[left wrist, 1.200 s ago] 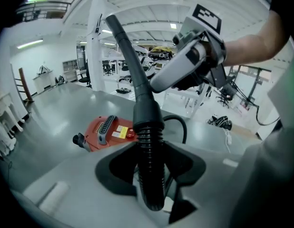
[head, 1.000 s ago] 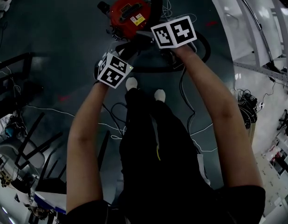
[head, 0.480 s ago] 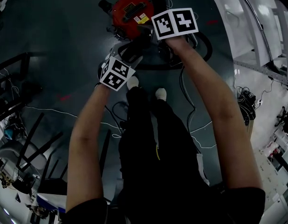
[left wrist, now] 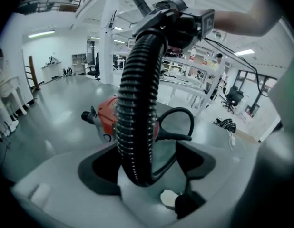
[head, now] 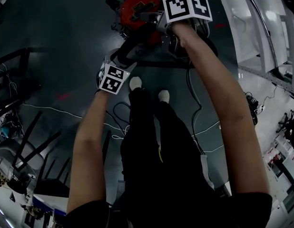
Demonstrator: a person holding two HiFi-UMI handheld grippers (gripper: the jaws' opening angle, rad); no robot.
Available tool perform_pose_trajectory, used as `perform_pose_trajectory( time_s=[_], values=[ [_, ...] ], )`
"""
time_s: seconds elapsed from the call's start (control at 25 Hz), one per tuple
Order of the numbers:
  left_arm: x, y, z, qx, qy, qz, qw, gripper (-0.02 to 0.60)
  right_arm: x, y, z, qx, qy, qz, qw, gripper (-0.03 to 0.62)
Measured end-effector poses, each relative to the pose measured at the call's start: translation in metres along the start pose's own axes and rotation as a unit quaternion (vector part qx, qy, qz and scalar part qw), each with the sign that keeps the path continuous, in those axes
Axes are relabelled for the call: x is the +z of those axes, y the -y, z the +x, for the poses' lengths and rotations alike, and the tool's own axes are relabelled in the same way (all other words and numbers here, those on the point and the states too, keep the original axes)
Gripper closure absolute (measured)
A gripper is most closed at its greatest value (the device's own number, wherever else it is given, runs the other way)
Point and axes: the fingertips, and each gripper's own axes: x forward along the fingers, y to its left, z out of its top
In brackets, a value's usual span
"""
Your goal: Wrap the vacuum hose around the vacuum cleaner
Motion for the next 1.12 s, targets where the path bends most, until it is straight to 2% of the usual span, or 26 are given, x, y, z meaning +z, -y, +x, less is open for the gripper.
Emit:
perform_pose_trajectory(
  time_s=[0.2,0.24,0.32,0.56,0.72,0.8,0.88,1.12],
  values=[
    [-0.027,-0.035,0.001,0.049,-0.011,-0.046,0.9977,0.234,0.014,-0.032,0.011,0.022,0.007,0.004,1.000,0.459],
    [-0.029,-0.042,-0.001,0.063,-0.008,-0.057,0.9964,0.256,0.016,-0.036,0.011,0.023,0.008,-0.001,1.000,0.459],
    [-0.032,-0.053,-0.005,0.085,-0.004,-0.070,0.9940,0.397,0.018,-0.042,0.011,0.024,0.011,-0.018,1.000,0.459],
    [-0.040,-0.063,-0.009,0.065,-0.016,-0.065,0.9956,0.407,0.024,-0.031,0.015,0.032,0.056,-0.031,0.997,0.456],
    [-0.052,-0.071,-0.020,0.052,-0.026,-0.055,0.9968,0.407,0.018,-0.031,0.020,0.038,0.077,-0.072,0.994,0.447],
    [-0.056,-0.074,-0.027,0.042,-0.040,-0.053,0.9969,0.407,0.014,-0.024,0.021,0.011,0.079,-0.108,0.991,0.431],
    [-0.056,-0.079,-0.032,0.034,-0.053,-0.050,0.9967,0.408,0.011,-0.013,0.023,-0.025,0.079,-0.132,0.988,0.368],
    [-0.050,-0.109,-0.043,0.037,-0.091,-0.020,0.9950,0.408,0.009,0.002,0.019,-0.066,0.102,-0.106,0.987,0.316]
  ],
)
